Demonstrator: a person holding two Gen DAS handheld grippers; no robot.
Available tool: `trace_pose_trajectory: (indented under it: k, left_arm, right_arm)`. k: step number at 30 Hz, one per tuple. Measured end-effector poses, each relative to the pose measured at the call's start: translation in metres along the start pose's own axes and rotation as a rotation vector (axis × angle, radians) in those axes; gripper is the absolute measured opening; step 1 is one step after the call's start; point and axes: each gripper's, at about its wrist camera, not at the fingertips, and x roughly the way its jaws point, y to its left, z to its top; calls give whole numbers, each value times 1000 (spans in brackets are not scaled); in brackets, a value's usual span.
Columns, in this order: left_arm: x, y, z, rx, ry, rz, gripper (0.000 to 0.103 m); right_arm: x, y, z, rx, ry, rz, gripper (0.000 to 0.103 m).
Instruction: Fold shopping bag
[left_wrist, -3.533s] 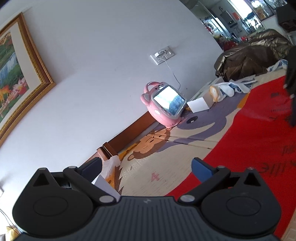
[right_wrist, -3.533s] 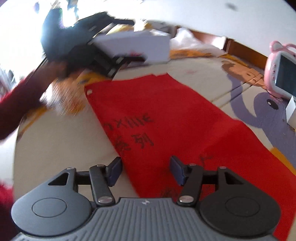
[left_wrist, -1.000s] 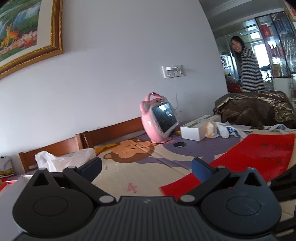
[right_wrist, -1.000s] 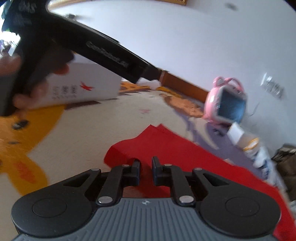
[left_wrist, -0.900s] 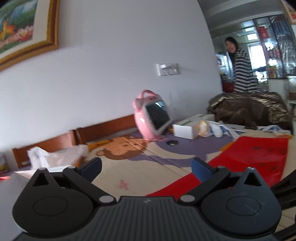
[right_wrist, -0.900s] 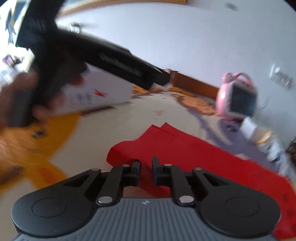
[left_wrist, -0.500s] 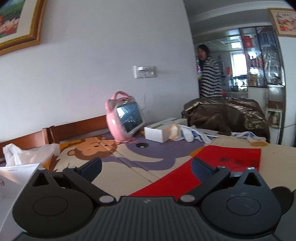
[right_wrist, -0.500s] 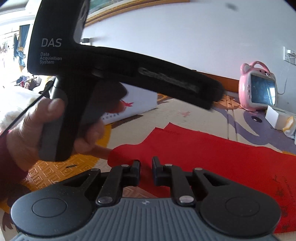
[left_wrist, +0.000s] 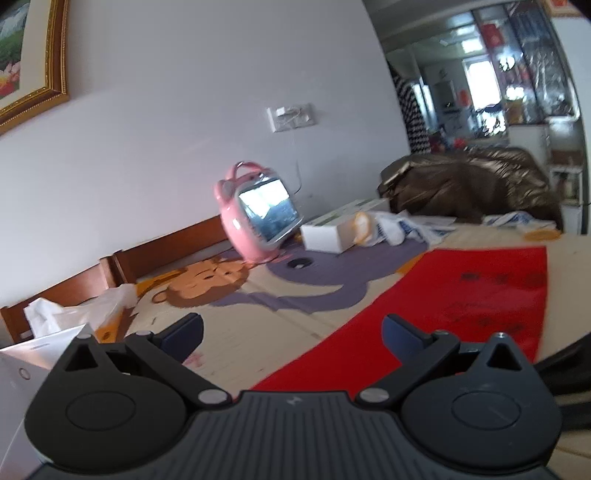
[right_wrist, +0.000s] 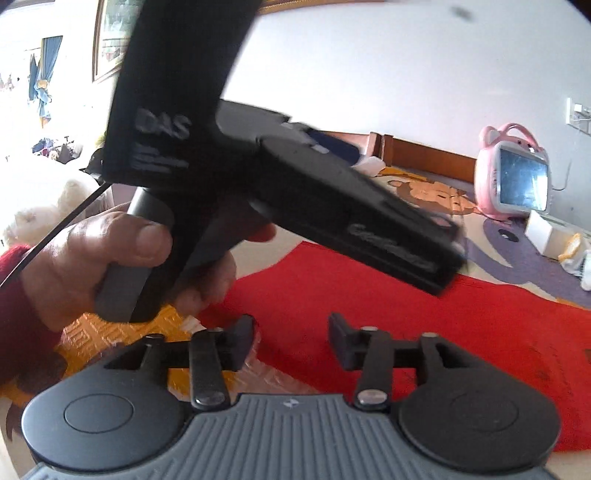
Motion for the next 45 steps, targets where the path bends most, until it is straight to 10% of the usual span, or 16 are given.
trace_pose_trajectory:
  k: [5,10,18,24,35,45]
  left_arm:
    - [3,-8,-4,60,21,4,102]
    - [3,-19,-6,116,17,6,102]
    - [4,-26,-8,144,15,-11,102]
    - [-15,-33,-7,157,-44,-171,102]
    - [-43,-86,-12,308,-43,-529,102]
    - [-69,-104,-27,416,12,-817,102]
  right_arm:
    - [-30,-49,-17,191,-36,-13,57]
    - [-56,-77,-36,330,-153,-17,83]
    - [-64,-89,-44,429,-179,80,83]
    - [-72,-88,-27,262,-63,-262,84]
    - [-66,-106,-30,94,87,-526,94]
    - [-50,-86,-27,-28,112,-298,94]
